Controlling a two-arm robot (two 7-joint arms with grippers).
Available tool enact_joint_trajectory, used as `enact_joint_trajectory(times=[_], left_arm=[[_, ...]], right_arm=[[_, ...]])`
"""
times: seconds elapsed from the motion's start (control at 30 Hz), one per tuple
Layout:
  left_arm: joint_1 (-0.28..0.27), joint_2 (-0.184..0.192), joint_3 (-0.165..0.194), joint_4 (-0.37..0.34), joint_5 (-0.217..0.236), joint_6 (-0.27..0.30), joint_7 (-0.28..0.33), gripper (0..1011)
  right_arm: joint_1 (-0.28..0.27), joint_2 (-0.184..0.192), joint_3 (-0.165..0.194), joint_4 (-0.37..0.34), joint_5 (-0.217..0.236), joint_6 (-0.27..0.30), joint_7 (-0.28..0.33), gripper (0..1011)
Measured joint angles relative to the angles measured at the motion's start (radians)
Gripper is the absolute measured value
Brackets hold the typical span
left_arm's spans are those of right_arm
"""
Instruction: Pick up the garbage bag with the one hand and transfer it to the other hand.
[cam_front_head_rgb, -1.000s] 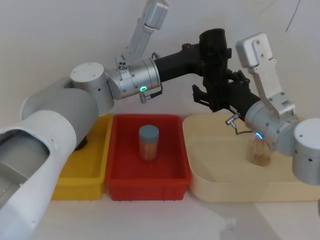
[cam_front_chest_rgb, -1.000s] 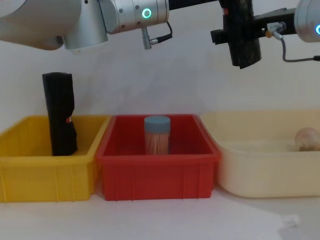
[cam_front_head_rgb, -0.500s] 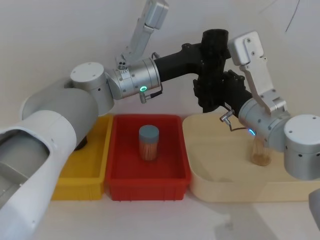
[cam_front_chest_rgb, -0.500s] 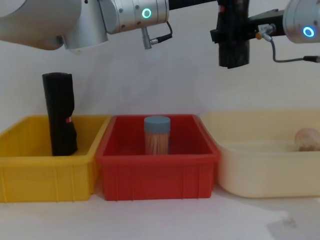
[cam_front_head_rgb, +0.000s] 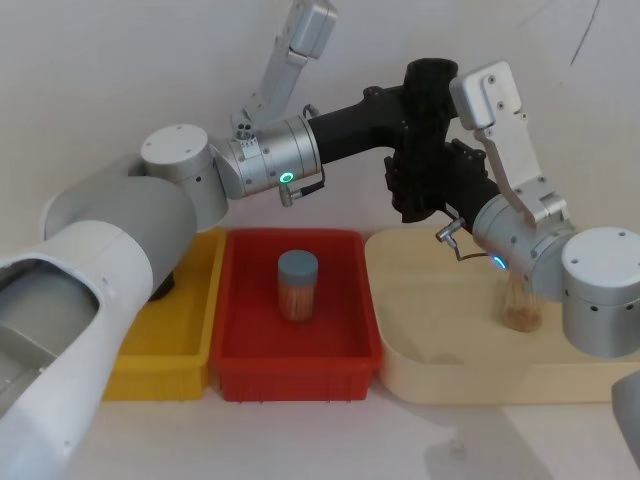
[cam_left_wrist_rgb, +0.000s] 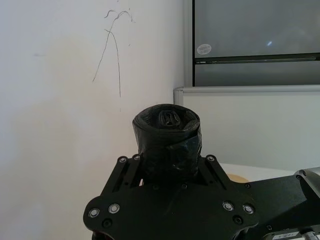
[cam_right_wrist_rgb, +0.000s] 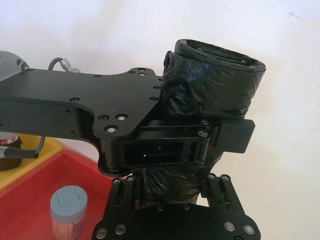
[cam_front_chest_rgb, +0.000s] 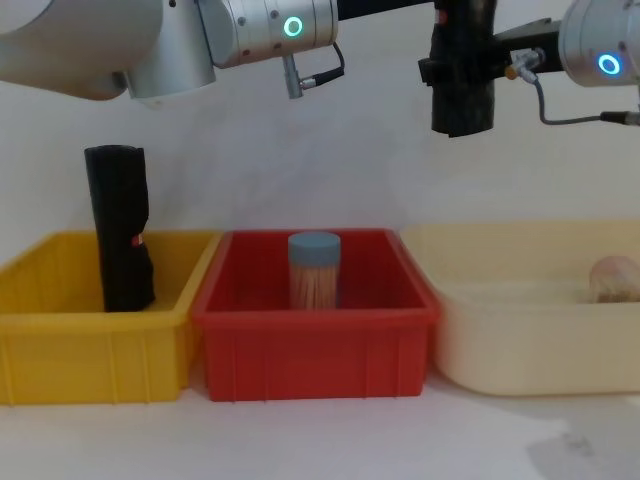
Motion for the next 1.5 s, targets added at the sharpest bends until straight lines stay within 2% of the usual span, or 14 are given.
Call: enact_joint_trajectory(times=[0.17, 0.27, 0.3, 0.33, 0.57, 0.7, 0.9, 1.27, 1.5], left_arm=[[0.000, 0.000, 0.000, 0.000, 0.000, 0.000, 0.000, 358], [0.000, 0.000, 0.000, 0.000, 0.000, 0.000, 0.000, 441], [0.000, 0.000, 0.000, 0.000, 0.000, 0.000, 0.000, 441], [0.000, 0.000, 0.000, 0.000, 0.000, 0.000, 0.000, 497], [0.000, 0.000, 0.000, 0.000, 0.000, 0.000, 0.000, 669], [0.000, 0.000, 0.000, 0.000, 0.000, 0.000, 0.000, 821], [0.000, 0.000, 0.000, 0.000, 0.000, 0.000, 0.000, 988], [0.000, 0.000, 0.000, 0.000, 0.000, 0.000, 0.000, 1001], [0.000, 0.000, 0.000, 0.000, 0.000, 0.000, 0.000, 1001]], right_arm=[[0.002, -0.001, -0.001, 0.003, -0.001, -0.001, -0.001, 611], [0.002, -0.002, -0.002, 0.004, -0.002, -0.001, -0.001, 611], [0.002, -0.002, -0.002, 0.004, -0.002, -0.001, -0.001, 611], [0.002, -0.002, -0.002, 0.004, -0.002, -0.001, -0.001, 611], [0.002, -0.001, 0.000, 0.003, -0.004, -0.001, 0.000, 609], [-0.003, 0.002, 0.009, -0.003, -0.009, 0.002, -0.008, 606], [-0.012, 0.005, 0.032, -0.010, -0.018, 0.012, -0.035, 604], [-0.018, 0.011, 0.101, -0.003, -0.035, 0.036, -0.108, 604], [0.002, 0.013, 0.155, 0.044, -0.039, 0.044, -0.149, 604]])
